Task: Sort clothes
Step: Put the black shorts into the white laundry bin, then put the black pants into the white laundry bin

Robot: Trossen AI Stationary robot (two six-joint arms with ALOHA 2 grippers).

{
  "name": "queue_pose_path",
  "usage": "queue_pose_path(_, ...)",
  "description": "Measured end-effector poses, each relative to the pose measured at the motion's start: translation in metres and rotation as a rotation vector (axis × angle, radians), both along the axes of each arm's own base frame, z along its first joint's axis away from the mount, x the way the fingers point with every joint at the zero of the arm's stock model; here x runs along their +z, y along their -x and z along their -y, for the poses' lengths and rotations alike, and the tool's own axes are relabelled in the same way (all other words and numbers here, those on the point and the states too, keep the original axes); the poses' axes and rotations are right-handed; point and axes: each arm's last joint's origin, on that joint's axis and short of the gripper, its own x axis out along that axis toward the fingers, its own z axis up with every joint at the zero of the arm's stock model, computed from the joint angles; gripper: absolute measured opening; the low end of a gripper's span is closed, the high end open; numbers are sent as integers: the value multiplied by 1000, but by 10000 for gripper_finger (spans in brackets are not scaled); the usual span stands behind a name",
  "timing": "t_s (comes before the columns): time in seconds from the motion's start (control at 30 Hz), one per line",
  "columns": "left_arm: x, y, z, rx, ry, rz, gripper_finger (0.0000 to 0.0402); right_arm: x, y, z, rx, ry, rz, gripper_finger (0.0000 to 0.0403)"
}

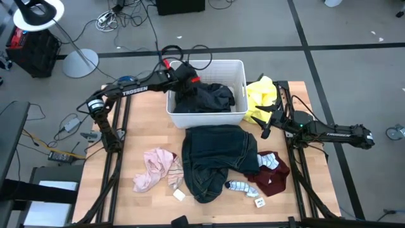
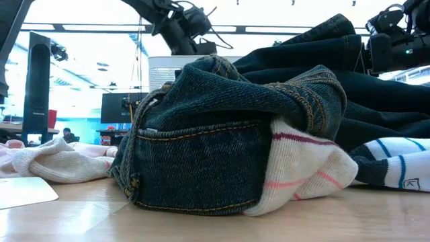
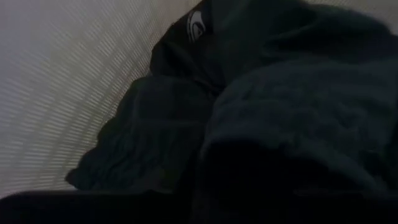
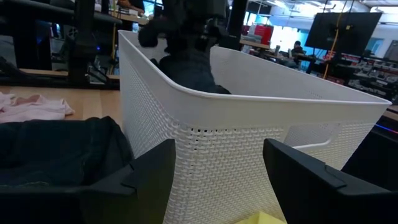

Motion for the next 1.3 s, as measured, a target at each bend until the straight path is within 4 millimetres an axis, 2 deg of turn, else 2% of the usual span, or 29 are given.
queue_pose_path(0.23,38,5,5,-3,16,-27,132,0,0,0,0,0,0,245)
queue_pose_path(0.47,66,8,21,-42,72,-39,132,0,0,0,0,0,0,245)
queue_pose_path(0.77,88,22,28,59,153,-76,132,0,0,0,0,0,0,245)
queue_pose_path(1.07,117,27,31,225,245,56,132,0,0,0,0,1,0,245)
queue_pose_path(1.3,160,43,64,157,260,74,132,0,0,0,0,33,-13,245)
